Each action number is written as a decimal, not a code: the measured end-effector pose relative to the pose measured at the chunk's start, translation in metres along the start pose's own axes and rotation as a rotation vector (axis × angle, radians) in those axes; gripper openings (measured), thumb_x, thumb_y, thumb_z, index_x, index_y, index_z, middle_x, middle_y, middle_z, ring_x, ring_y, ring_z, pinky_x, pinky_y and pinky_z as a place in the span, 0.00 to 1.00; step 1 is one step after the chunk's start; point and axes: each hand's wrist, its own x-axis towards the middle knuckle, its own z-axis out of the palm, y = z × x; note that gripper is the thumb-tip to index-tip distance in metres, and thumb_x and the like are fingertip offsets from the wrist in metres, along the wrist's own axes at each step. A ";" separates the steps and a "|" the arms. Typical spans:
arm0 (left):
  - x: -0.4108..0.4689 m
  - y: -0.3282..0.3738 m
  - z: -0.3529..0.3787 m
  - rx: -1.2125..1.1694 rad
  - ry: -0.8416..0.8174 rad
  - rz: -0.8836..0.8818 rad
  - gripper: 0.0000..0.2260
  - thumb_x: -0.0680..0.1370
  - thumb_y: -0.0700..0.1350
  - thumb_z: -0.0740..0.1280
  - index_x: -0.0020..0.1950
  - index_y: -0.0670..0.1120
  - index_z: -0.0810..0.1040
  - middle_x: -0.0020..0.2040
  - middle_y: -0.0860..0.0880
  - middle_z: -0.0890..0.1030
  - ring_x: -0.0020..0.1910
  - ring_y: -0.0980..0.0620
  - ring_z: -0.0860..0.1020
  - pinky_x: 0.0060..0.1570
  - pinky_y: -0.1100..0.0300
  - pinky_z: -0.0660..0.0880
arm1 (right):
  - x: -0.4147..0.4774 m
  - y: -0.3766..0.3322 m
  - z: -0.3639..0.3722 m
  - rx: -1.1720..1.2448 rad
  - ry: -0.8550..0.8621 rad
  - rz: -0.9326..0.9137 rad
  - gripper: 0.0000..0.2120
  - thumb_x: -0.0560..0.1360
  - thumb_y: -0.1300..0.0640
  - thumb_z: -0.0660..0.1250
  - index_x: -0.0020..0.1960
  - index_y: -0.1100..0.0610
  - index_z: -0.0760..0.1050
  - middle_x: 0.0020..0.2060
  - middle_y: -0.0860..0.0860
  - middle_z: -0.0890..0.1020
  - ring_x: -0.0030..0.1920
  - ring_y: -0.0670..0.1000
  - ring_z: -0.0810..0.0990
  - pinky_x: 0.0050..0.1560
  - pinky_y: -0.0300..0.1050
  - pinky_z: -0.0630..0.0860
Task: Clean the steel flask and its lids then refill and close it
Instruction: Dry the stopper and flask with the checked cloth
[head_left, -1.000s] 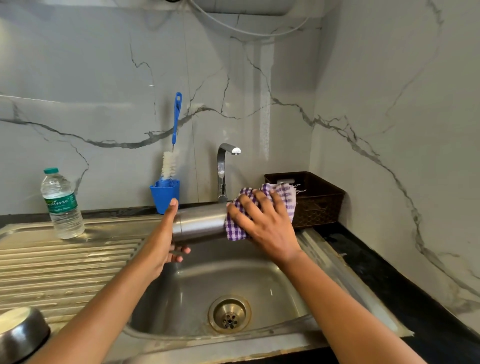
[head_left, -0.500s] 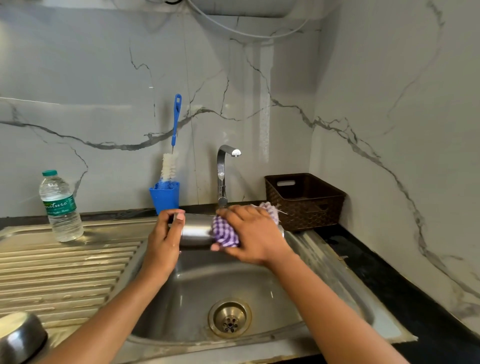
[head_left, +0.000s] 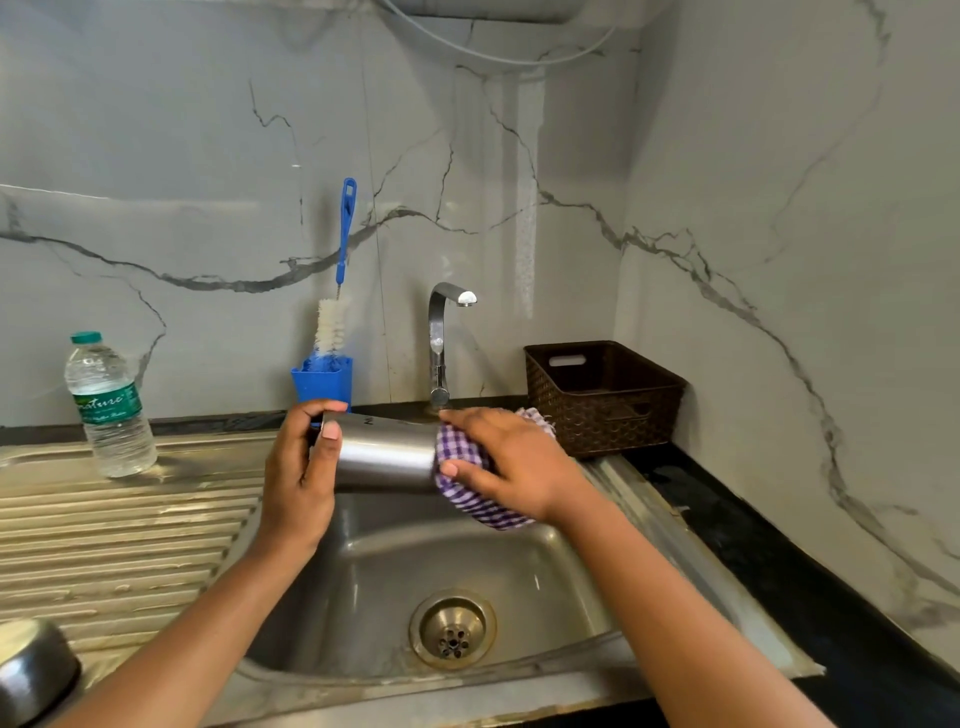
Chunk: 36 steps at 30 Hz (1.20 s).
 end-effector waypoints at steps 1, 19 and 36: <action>0.000 0.000 0.000 -0.011 0.001 0.005 0.13 0.76 0.62 0.56 0.54 0.56 0.71 0.49 0.62 0.77 0.47 0.68 0.73 0.47 0.76 0.66 | -0.003 0.007 -0.004 0.051 -0.012 0.048 0.34 0.74 0.33 0.49 0.73 0.51 0.62 0.66 0.52 0.73 0.65 0.52 0.71 0.63 0.47 0.66; -0.003 -0.004 0.006 -0.043 -0.062 0.039 0.10 0.77 0.57 0.56 0.54 0.58 0.73 0.49 0.64 0.77 0.46 0.66 0.74 0.46 0.74 0.67 | -0.004 -0.006 -0.011 0.193 -0.150 0.248 0.32 0.75 0.32 0.48 0.63 0.54 0.72 0.54 0.53 0.80 0.52 0.51 0.78 0.54 0.48 0.74; 0.005 -0.001 -0.003 -0.095 0.020 -0.059 0.20 0.75 0.53 0.57 0.57 0.40 0.72 0.49 0.58 0.77 0.49 0.70 0.72 0.52 0.77 0.65 | -0.002 0.001 0.015 -0.347 0.136 -0.022 0.43 0.57 0.42 0.77 0.67 0.53 0.64 0.58 0.54 0.77 0.54 0.57 0.77 0.51 0.54 0.78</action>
